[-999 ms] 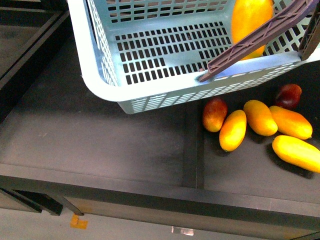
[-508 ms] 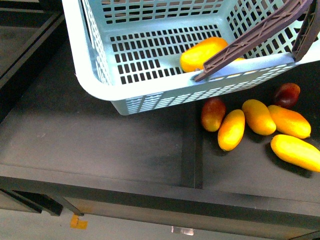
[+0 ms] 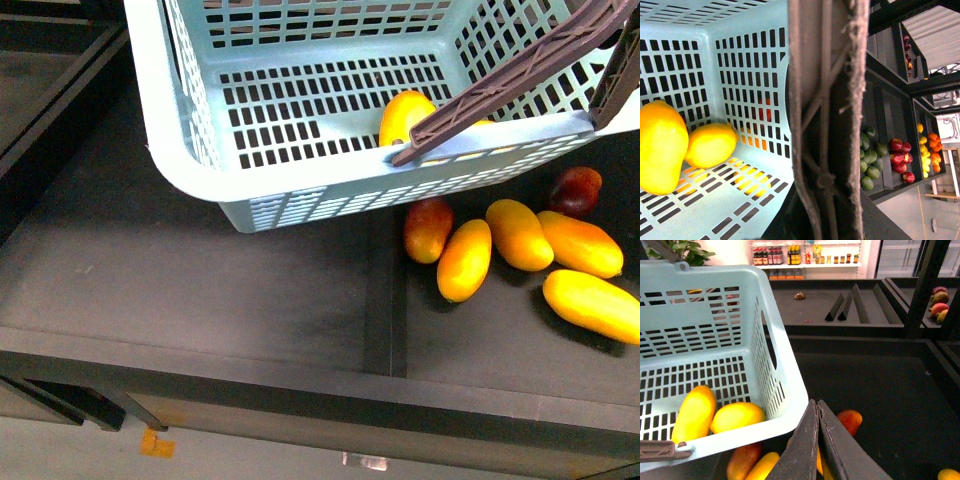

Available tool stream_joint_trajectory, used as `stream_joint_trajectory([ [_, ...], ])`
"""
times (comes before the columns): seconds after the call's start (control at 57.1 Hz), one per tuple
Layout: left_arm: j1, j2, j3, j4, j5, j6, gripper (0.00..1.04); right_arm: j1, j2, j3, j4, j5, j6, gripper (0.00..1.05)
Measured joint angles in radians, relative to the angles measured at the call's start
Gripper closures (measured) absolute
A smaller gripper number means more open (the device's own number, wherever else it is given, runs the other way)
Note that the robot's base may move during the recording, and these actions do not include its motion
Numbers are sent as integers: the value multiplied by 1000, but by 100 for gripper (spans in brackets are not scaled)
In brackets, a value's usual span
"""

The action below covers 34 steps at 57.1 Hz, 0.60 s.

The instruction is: Pick lemon and mango into basket

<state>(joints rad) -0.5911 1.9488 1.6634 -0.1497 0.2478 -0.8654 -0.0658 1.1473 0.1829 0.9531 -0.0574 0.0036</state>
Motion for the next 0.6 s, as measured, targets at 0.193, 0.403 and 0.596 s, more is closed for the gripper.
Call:
stream_joint_trajectory([
  [0.193, 1, 0, 0, 0, -4, 3, 99, 60, -100, -86, 2, 52, 0, 103],
  [0.403, 1, 0, 0, 0, 4, 1, 99, 61, -281, -150, -135, 57, 0, 103],
  [0.596, 2, 0, 0, 0, 2, 3, 99, 62, -494, -165, -320, 58, 0, 103],
])
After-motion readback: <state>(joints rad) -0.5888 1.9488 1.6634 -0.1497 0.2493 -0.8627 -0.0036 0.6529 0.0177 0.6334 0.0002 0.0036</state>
